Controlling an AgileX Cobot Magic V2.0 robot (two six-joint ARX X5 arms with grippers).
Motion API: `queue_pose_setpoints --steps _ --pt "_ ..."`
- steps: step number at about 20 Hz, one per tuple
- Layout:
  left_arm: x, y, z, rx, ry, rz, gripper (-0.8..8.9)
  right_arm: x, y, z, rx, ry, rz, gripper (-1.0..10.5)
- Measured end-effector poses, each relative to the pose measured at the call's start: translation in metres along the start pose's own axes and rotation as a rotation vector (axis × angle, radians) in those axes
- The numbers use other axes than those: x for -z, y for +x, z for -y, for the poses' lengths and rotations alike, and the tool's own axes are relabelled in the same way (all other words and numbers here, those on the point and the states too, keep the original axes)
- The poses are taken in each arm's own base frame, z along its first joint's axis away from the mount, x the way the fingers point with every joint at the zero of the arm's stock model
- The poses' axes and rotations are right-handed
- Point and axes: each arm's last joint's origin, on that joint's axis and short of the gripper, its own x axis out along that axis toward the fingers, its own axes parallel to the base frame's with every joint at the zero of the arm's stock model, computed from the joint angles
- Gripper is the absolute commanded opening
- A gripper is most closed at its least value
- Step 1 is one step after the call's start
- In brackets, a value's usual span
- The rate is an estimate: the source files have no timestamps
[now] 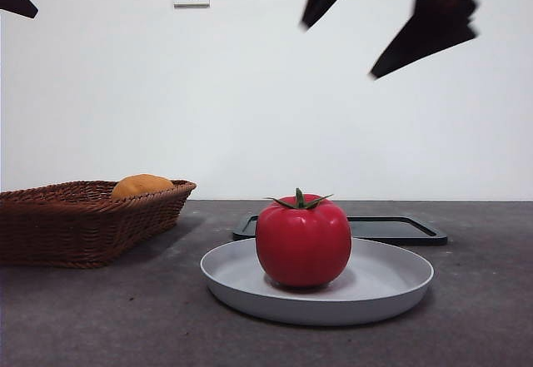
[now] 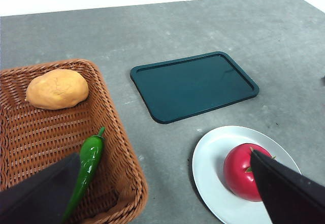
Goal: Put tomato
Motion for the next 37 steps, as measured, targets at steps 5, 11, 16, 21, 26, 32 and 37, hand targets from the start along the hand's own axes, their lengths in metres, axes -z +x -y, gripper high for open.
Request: queue_pose_setpoints --steps 5,11,16,21,26,32,37 --pt "0.000 0.000 0.000 0.000 0.000 0.000 6.57 -0.019 0.055 -0.011 0.092 -0.036 -0.159 5.9" --pt "0.000 0.000 0.000 0.000 0.000 0.000 6.57 -0.010 0.106 -0.007 0.194 -0.042 -0.365 5.9" --pt "0.000 0.000 0.000 0.000 0.000 0.000 6.57 0.002 0.133 0.000 0.209 -0.033 -0.454 5.9" --pt "0.000 0.000 0.000 0.000 0.000 0.000 6.57 0.009 0.148 0.002 0.205 -0.013 -0.501 5.9" --pt "0.000 0.000 0.000 0.000 0.000 0.000 6.57 0.019 0.162 0.006 0.221 0.020 -0.567 4.2" --pt "0.000 0.000 0.000 0.000 0.000 0.000 6.57 0.016 0.161 0.006 0.227 0.029 -0.560 2.4" --pt "0.000 0.000 0.000 0.000 0.000 0.000 6.57 -0.028 0.144 0.008 0.245 0.036 -0.441 2.4"
